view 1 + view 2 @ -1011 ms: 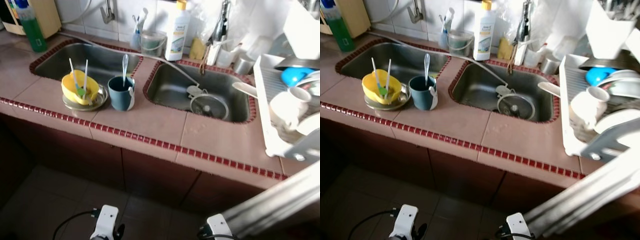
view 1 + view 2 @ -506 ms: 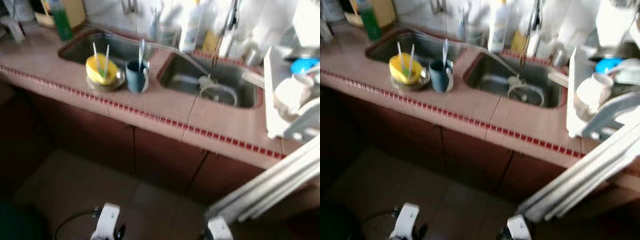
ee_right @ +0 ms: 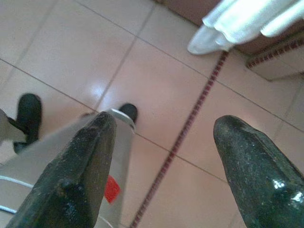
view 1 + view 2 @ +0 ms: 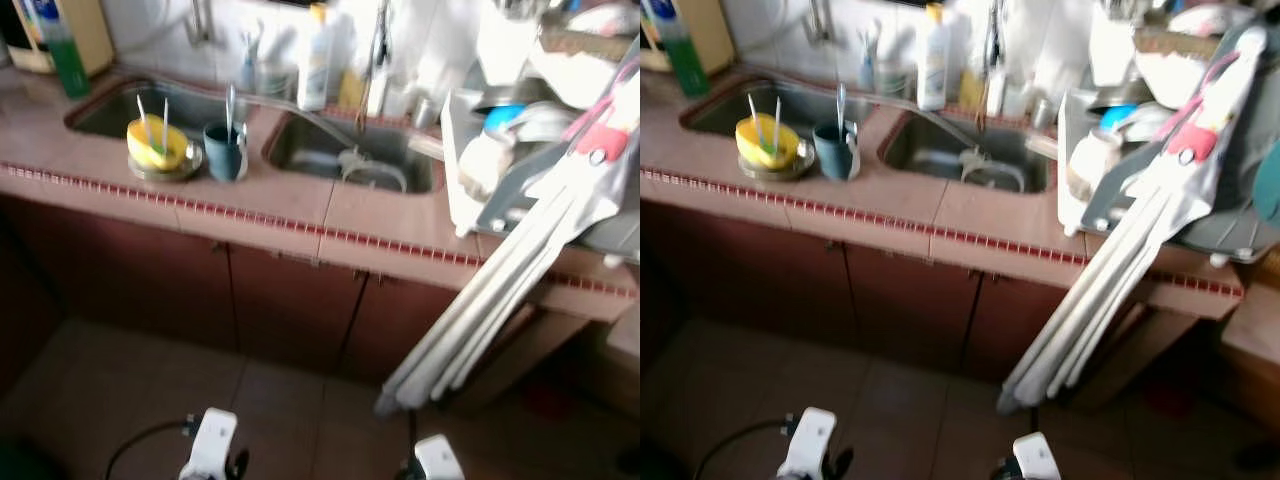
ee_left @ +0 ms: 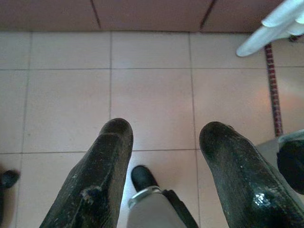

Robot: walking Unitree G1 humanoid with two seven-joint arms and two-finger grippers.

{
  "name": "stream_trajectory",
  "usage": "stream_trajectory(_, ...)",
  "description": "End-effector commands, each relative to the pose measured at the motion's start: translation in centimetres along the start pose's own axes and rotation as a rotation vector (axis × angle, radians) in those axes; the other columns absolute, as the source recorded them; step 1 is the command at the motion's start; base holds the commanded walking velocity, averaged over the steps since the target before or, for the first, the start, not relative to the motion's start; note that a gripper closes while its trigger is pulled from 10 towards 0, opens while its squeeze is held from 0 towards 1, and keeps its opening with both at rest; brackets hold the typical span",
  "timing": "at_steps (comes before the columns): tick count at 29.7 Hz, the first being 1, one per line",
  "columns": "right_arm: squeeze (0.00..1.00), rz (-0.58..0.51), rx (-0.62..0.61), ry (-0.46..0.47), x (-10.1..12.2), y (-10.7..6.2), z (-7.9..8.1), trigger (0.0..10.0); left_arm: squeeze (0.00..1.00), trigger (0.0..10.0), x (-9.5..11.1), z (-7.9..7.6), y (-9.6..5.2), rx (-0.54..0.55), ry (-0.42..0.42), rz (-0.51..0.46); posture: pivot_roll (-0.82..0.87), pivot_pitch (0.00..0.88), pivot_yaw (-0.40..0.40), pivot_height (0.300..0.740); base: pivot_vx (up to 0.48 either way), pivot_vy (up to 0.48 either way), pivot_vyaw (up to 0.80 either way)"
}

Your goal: Kitchen organization

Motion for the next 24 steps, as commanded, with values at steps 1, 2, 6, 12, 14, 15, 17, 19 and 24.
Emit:
stream_trajectory(1,0.0,-0.026,-0.009,0.012,0.63,-0.01,-0.49,10.0,0.0,10.0,-0.09,-0.26,0.02,-0.001,-0.013,0.003,-0.14,0.021,-0.064,0.74,0.0,0.0,0.0)
stream_trajectory(2,0.0,-0.03,-0.007,0.02,0.66,-0.02,-0.49,10.0,0.0,10.0,-0.15,-0.3,0.01,0.0,-0.016,0.004,-0.14,0.022,-0.064,0.74,0.0,0.0,0.0)
stream_trajectory(6,0.0,-0.033,-0.002,0.02,0.65,-0.04,-0.44,10.0,0.0,10.0,-0.36,-0.48,-0.05,-0.004,-0.014,0.008,-0.14,0.023,-0.064,0.74,0.0,0.0,0.0)
stream_trajectory(12,0.0,-0.033,-0.005,0.006,0.74,-0.03,-0.55,10.0,0.0,10.0,-0.27,-0.41,-0.05,0.001,-0.002,0.002,-0.14,0.022,-0.068,0.74,0.0,0.0,0.0)
stream_trajectory(14,0.0,-0.033,-0.006,0.007,0.75,-0.05,-0.62,10.0,0.0,10.0,-0.24,-0.32,-0.05,0.008,-0.008,0.0,-0.14,0.024,-0.068,0.74,0.0,0.0,0.0)
stream_trajectory(15,0.0,-0.033,-0.007,0.008,0.77,-0.05,-0.66,10.0,0.0,10.0,-0.24,-0.31,-0.05,0.009,-0.01,0.001,-0.14,0.024,-0.068,0.74,0.0,0.0,0.0)
stream_trajectory(17,0.0,-0.033,-0.008,0.006,0.84,-0.03,-0.7,10.0,0.0,10.0,-0.16,-0.27,-0.02,0.01,-0.006,0.0,-0.14,0.024,-0.068,0.74,0.0,0.0,0.0)
stream_trajectory(19,0.0,-0.028,-0.013,0.0,0.88,0.0,-0.8,10.0,0.0,10.0,-0.06,-0.21,0.0,0.01,-0.006,-0.002,-0.14,0.022,-0.068,0.74,0.0,0.0,0.0)
stream_trajectory(24,0.0,-0.022,-0.015,0.004,0.82,0.03,-0.75,10.0,0.0,10.0,-0.2,-0.11,-0.02,0.014,-0.029,0.004,-0.14,0.02,-0.064,0.74,0.0,0.0,0.0)
Point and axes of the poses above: a point about 5 cm out from each wrist's last joint towards the gripper, its own y axis pointing out of the wrist towards the gripper, its own x axis along the axis of the wrist's last joint, z = x × y, the point moved 5 cm from there along y, pointing out of the wrist towards the gripper, and after that the axes turned 8 degrees about y, right-handed, at the moved point
